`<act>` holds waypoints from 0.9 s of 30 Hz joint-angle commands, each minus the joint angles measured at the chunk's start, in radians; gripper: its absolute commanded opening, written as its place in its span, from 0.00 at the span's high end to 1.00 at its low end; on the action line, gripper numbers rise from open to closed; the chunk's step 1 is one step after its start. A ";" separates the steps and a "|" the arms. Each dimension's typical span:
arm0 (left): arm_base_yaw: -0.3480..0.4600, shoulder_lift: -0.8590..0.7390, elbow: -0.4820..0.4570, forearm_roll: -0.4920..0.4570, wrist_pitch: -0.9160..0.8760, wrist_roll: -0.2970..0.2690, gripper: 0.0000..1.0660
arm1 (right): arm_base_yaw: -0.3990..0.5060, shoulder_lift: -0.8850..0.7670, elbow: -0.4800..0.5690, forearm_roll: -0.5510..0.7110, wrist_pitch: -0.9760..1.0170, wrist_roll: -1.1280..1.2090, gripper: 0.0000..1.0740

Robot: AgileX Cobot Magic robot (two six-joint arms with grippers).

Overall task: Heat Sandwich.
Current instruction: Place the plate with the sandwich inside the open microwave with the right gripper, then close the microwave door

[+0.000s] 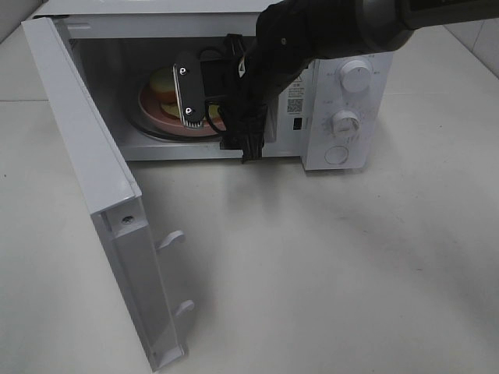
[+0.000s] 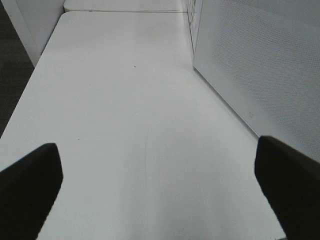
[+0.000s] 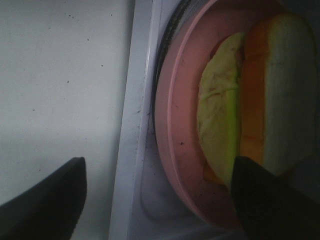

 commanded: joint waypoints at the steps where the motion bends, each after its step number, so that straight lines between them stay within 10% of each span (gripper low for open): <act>1: 0.003 -0.031 0.002 -0.002 -0.001 -0.001 0.02 | 0.000 -0.057 0.072 -0.005 -0.036 -0.008 0.29; 27: 0.003 -0.031 0.002 -0.002 -0.001 -0.001 0.02 | 0.000 -0.430 0.511 -0.002 -0.107 -0.005 0.29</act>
